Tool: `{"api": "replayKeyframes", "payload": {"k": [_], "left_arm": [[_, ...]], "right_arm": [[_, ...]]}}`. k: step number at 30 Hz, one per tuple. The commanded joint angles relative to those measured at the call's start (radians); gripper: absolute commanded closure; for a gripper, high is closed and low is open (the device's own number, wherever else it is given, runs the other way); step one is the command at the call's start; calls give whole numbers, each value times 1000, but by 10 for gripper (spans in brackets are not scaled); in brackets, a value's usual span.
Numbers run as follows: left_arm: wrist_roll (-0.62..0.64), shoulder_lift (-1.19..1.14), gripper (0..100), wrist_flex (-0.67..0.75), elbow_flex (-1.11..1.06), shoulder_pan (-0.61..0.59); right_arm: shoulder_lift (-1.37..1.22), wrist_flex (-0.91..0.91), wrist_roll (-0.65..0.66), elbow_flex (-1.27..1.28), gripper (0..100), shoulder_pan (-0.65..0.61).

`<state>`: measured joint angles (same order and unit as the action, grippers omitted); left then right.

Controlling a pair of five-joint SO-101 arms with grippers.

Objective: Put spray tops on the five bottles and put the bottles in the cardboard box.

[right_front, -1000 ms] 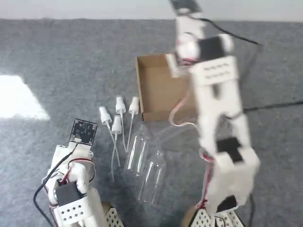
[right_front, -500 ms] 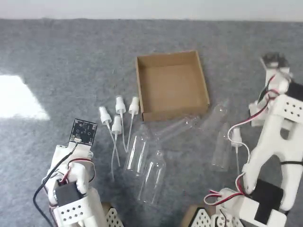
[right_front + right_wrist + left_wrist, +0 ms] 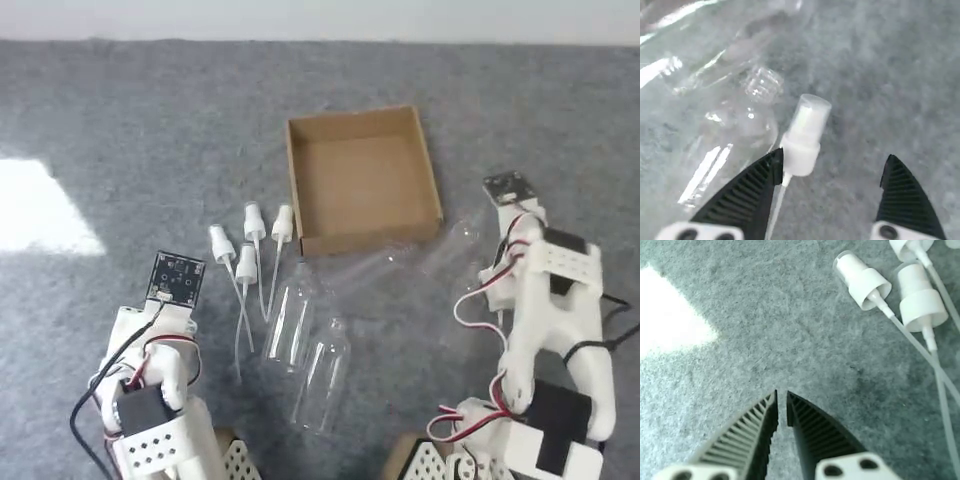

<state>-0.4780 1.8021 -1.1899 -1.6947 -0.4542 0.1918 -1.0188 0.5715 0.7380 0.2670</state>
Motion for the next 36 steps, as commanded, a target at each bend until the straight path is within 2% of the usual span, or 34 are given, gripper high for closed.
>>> {"api": "replayKeyframes", "payload": {"k": [1,5,11,16,19,22,25,28,32,36], "left_arm": [[-5,26,973,5,10,-3],[-5,26,973,5,10,-3],[-5,26,973,5,10,-3],[-5,26,973,5,10,-3],[-5,26,973,5,10,-3],[-5,26,973,5,10,-3],[-5,26,973,5,10,-3],[-5,26,973,5,10,-3],[-5,26,973,5,10,-3],[-5,26,973,5,10,-3]], "right_arm": [[50,82,8,41,716,-19],[48,124,8,89,728,-15],[48,197,-44,121,917,-12],[71,186,-44,83,950,44],[111,88,-54,-26,950,94],[168,-73,-58,-158,950,87],[243,-200,-120,-275,948,7],[312,-289,-201,-373,946,-148],[341,-375,-353,-500,948,-455],[306,-375,-517,-605,950,-739]]}}
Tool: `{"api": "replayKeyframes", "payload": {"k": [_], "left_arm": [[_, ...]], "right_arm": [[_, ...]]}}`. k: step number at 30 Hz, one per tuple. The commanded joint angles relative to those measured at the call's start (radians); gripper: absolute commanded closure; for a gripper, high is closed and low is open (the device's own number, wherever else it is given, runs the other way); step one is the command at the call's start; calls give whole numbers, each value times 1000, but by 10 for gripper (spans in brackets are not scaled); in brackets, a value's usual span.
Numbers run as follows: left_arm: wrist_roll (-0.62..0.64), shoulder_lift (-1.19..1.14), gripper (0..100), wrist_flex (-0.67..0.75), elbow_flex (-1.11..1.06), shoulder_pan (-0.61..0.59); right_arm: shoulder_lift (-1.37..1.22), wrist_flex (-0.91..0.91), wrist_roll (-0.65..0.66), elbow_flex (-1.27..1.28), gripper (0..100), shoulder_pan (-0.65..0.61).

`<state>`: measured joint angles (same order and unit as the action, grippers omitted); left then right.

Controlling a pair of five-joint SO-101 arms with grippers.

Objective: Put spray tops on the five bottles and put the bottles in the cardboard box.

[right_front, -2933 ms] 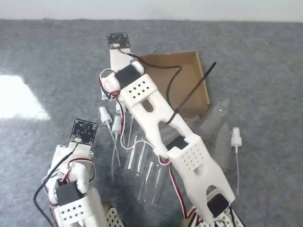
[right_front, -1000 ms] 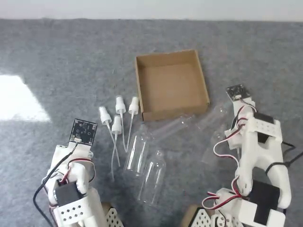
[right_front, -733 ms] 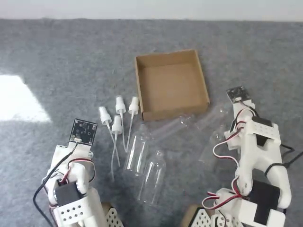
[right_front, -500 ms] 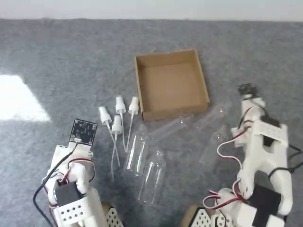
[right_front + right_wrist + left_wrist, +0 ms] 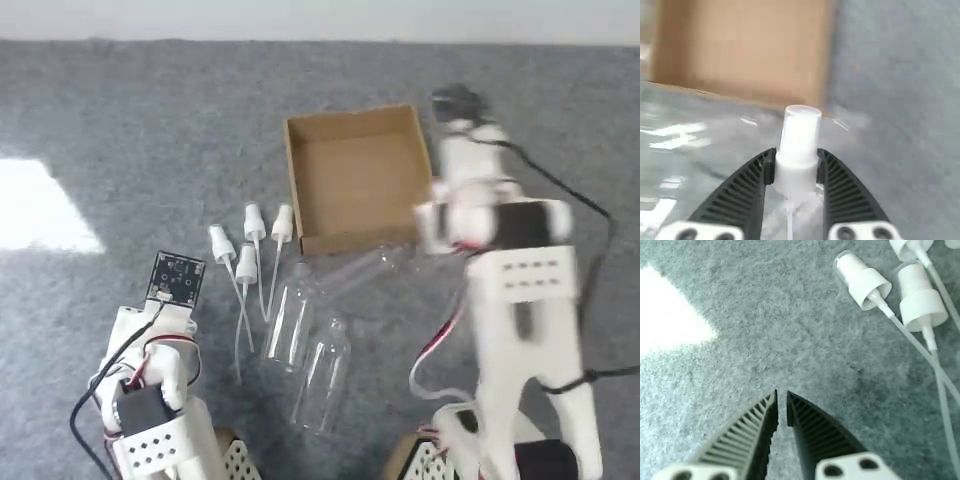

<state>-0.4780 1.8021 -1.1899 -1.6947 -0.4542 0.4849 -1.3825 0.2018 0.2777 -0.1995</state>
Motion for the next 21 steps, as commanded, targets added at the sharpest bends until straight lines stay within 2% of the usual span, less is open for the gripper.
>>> {"api": "replayKeyframes", "payload": {"k": [1,5,11,17,21], "left_arm": [[-5,26,973,5,10,-3],[-5,26,973,5,10,-3],[-5,26,973,5,10,-3],[-5,26,973,5,10,-3],[-5,26,973,5,10,-3]], "right_arm": [[-16,-12,-183,-178,950,-325],[-209,-10,-313,-358,950,-429],[-553,73,-496,-608,946,-443],[-820,102,-562,-801,946,-532],[-955,96,-560,-925,946,-581]]}}
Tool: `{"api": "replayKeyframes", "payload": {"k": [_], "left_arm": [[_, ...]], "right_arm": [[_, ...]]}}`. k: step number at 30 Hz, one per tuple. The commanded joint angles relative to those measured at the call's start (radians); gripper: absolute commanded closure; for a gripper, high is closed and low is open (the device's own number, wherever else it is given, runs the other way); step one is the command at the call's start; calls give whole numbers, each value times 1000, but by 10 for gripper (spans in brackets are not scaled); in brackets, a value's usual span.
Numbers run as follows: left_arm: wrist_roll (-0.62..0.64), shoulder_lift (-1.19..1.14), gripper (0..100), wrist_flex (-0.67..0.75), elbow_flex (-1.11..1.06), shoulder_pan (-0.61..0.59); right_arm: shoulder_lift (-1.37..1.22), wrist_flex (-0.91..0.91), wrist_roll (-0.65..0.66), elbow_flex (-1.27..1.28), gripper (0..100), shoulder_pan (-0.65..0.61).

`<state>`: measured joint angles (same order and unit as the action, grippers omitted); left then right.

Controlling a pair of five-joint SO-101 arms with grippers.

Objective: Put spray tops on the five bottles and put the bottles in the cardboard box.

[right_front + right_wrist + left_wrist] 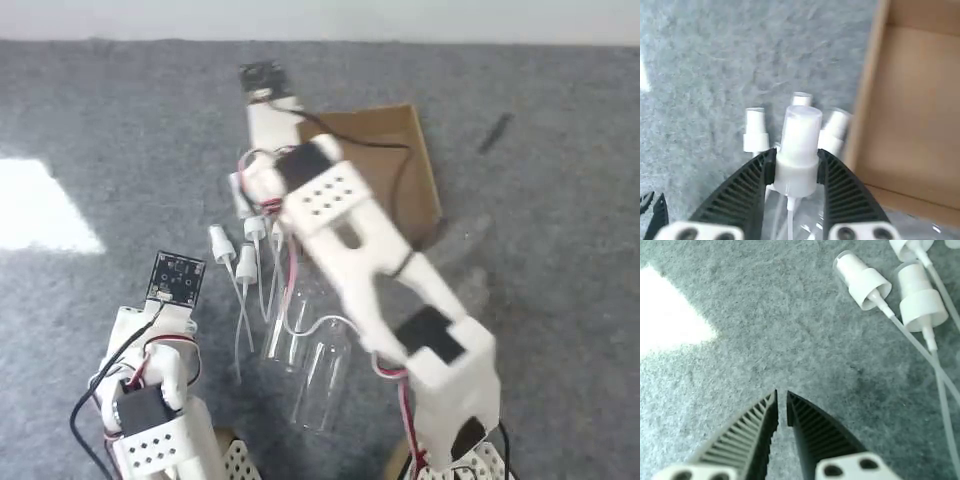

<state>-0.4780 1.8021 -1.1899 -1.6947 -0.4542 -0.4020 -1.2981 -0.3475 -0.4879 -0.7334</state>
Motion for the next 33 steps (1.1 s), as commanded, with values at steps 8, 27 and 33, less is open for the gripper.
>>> {"api": "replayKeyframes", "payload": {"k": [8,27,33], "left_arm": [[-5,26,973,5,10,-3],[-5,26,973,5,10,-3],[-5,26,973,5,10,-3]], "right_arm": [[-220,-107,37,-316,862,-90],[-21,-504,328,-413,755,140],[389,-499,468,17,702,398]]}}
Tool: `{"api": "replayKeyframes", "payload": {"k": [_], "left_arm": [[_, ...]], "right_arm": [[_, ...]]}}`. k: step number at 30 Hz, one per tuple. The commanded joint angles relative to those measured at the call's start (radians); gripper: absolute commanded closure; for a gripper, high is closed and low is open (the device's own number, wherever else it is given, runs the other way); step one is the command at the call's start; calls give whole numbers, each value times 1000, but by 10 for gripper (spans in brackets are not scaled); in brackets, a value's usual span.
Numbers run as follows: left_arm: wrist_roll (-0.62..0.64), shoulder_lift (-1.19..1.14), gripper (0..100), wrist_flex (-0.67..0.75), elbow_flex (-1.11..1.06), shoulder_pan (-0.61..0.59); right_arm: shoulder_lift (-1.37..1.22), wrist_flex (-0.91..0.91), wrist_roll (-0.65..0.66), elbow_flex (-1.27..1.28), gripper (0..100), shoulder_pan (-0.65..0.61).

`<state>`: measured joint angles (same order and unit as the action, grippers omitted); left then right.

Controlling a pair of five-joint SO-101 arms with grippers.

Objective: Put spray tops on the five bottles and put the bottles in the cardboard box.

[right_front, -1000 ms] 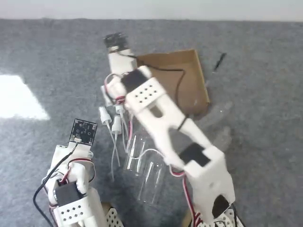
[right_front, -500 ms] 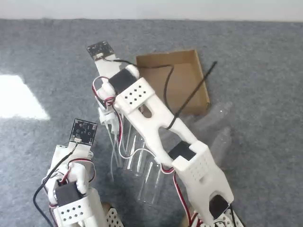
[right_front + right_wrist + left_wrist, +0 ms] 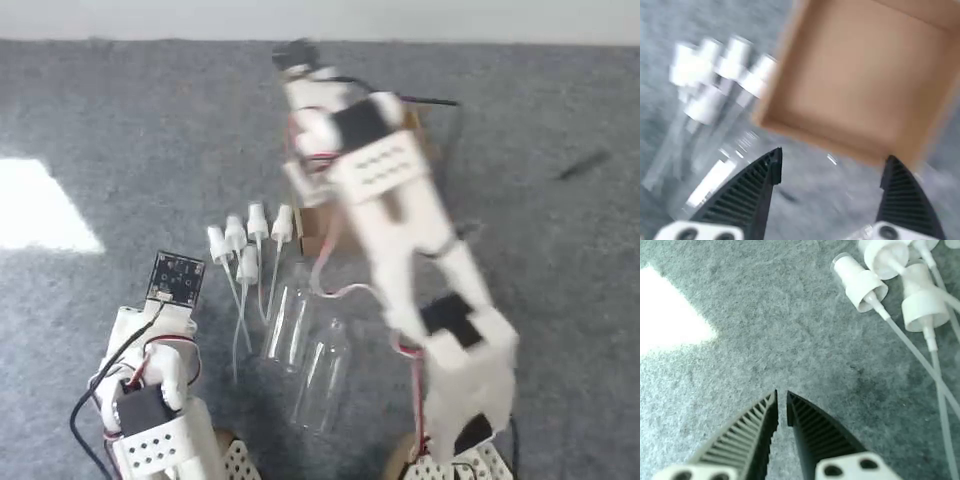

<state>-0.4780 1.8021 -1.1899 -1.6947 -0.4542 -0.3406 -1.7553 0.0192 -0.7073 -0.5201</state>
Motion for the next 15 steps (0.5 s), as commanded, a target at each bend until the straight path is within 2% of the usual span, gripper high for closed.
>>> {"api": "replayKeyframes", "payload": {"k": [1,6,10,12,15], "left_arm": [[-5,26,973,5,10,-3],[-5,26,973,5,10,-3],[-5,26,973,5,10,-3],[-5,26,973,5,10,-3],[-5,26,973,5,10,-3]], "right_arm": [[392,-42,133,310,702,246],[601,21,279,701,669,533],[680,234,311,1014,604,713],[699,328,310,1151,600,748],[710,426,315,1303,600,736]]}}
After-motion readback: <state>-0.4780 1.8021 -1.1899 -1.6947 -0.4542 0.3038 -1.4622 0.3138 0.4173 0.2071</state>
